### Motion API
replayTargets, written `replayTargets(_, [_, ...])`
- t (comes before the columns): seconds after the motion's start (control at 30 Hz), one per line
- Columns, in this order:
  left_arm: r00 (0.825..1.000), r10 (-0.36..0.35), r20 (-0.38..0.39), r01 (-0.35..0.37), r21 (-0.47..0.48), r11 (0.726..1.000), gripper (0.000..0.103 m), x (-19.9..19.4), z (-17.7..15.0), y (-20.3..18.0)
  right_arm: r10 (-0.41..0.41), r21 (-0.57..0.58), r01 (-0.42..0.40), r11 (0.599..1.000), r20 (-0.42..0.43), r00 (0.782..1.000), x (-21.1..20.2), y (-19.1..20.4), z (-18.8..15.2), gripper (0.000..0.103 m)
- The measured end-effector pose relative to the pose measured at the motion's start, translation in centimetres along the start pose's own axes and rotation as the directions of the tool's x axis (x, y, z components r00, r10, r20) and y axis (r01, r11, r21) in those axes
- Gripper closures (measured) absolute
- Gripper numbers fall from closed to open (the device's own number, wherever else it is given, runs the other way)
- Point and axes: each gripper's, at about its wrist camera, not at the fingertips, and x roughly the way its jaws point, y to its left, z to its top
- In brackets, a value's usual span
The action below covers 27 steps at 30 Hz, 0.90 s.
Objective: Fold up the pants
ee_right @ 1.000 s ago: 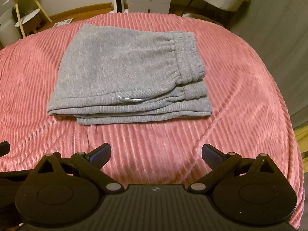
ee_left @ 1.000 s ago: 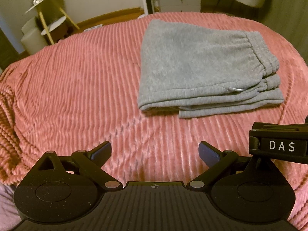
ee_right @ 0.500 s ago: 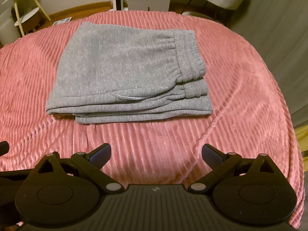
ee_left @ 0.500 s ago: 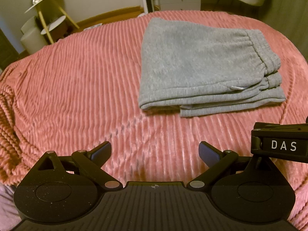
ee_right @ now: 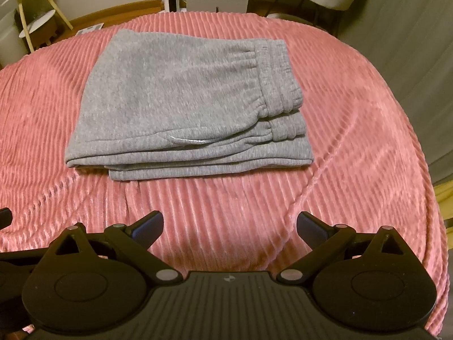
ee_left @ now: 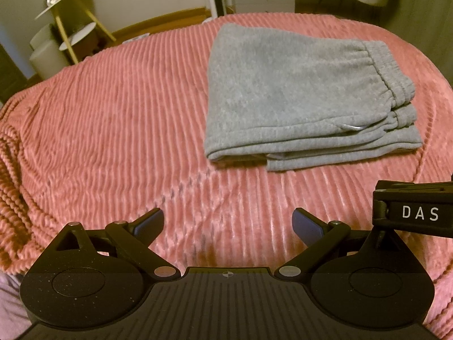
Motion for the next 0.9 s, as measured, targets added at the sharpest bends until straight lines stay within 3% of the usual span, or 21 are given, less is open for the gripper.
replayTargets(0.9, [1.0, -0.004, 0.001, 0.004, 0.018, 1.0, 0.003, 0.1, 0.44, 0.04, -0.008, 0.024, 0.009, 1.0, -0.009, 1.0, 0.31, -0.47, 0.14, 0.003])
